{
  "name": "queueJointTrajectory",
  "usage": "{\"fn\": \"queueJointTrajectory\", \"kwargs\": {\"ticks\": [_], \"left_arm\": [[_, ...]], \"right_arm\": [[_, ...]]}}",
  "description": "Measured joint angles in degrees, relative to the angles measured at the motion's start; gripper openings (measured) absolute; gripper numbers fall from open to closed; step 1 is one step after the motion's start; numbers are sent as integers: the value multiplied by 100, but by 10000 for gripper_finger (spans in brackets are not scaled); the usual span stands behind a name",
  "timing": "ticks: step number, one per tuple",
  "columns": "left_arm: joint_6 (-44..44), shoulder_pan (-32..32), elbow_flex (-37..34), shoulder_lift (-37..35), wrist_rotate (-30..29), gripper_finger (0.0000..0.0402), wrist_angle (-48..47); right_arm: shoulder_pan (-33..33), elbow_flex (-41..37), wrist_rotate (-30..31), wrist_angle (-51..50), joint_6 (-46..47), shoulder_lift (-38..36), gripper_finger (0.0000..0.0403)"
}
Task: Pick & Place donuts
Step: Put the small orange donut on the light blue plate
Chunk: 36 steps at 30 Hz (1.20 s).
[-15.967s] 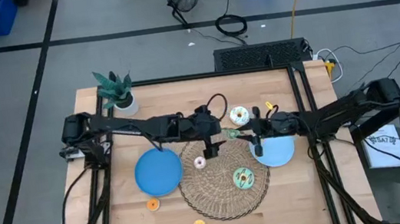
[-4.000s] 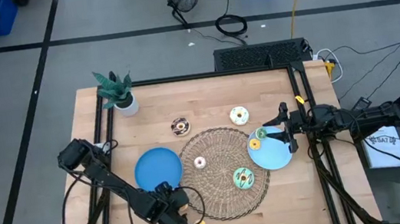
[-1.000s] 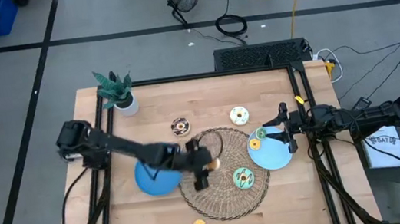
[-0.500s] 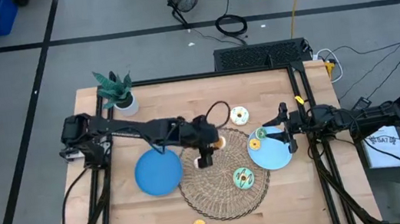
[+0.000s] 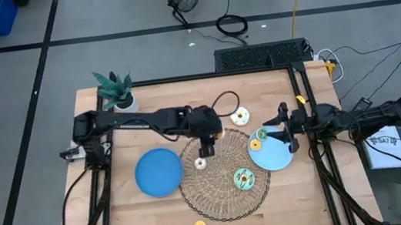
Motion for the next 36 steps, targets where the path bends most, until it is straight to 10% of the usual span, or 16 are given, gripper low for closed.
{"fn": "queueJointTrajectory", "kwargs": {"ticks": [26, 36], "left_arm": [[104, -401, 819, 690, -99, 175, -664], [111, -463, 819, 690, -351, 175, -700]], "right_arm": [[6, 1562, 561, 2080, -784, 5196, 174], [228, 1628, 419, 3804, -826, 6531, 273]]}}
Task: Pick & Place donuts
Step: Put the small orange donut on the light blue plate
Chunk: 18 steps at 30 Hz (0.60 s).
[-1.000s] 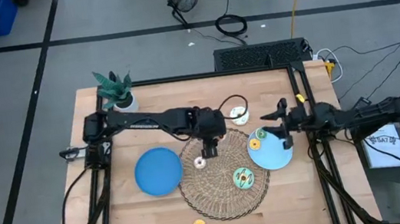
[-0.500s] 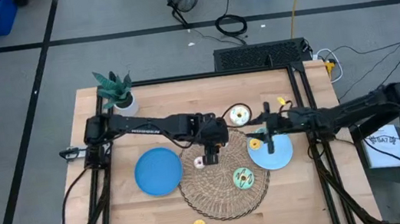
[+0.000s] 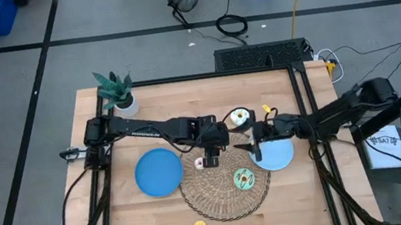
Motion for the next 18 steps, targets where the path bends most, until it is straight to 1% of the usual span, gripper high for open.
{"fn": "queueJointTrajectory", "kwargs": {"ticks": [4, 10, 18], "left_arm": [[-3, 3, 0, 0, 0, 175, 11], [-18, 7, 0, -1, 0, 175, 15], [-6, 9, 0, -4, -2, 175, -28]], "right_arm": [[47, 221, -1, 57, -4, 403, 284], [45, 649, -9, -38, -178, 953, 272], [45, 713, -7, -114, -214, 1110, 267]]}}
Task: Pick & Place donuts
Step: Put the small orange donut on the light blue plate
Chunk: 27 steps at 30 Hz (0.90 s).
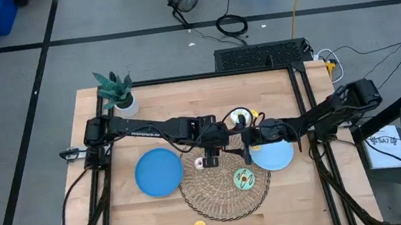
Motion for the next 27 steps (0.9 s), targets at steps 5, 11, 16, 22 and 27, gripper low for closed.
{"fn": "queueJointTrajectory", "kwargs": {"ticks": [5, 11, 16, 22, 27], "left_arm": [[-4, 0, 0, 0, 0, 175, -72], [-28, 0, 0, 0, 0, 175, -76], [-36, 0, 0, 0, 0, 175, -76], [-157, -1, 0, 0, 1, 175, -75], [-174, -2, 0, 0, 5, 175, -72]], "right_arm": [[0, 0, 0, -76, 0, 2, 267], [-4, 0, 20, -118, 0, 2, 257], [-4, 0, 24, -121, -36, 2, 241], [-9, 0, 28, -121, -57, 0, 213], [-14, 0, 28, -121, -89, 0, 191]]}}
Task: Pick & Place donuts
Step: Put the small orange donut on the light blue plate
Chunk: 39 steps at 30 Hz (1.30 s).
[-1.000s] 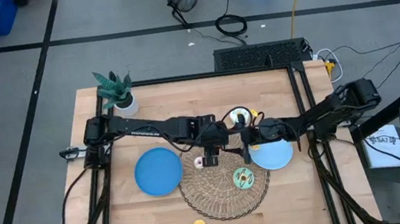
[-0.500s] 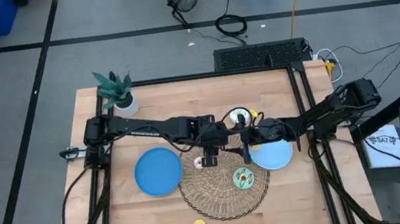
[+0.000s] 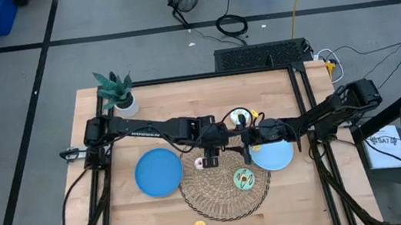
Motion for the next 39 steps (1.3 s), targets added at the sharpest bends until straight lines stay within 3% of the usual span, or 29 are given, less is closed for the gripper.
{"fn": "queueJointTrajectory", "kwargs": {"ticks": [15, 22, 29, 39], "left_arm": [[-106, 0, 0, -7, 6, 175, 59], [-111, -93, 0, -272, 13, 175, 168], [103, -268, 0, -607, -33, 175, 406], [198, -463, 0, -684, -60, 175, 381]], "right_arm": [[-7, -2, -2, -3, -12, -14, 102], [6, -4, -11, -581, 29, -510, 52], [7, -9, -25, -1974, 350, -1380, 36], [235, -7, -15, -5513, 2067, -2903, 31]]}}
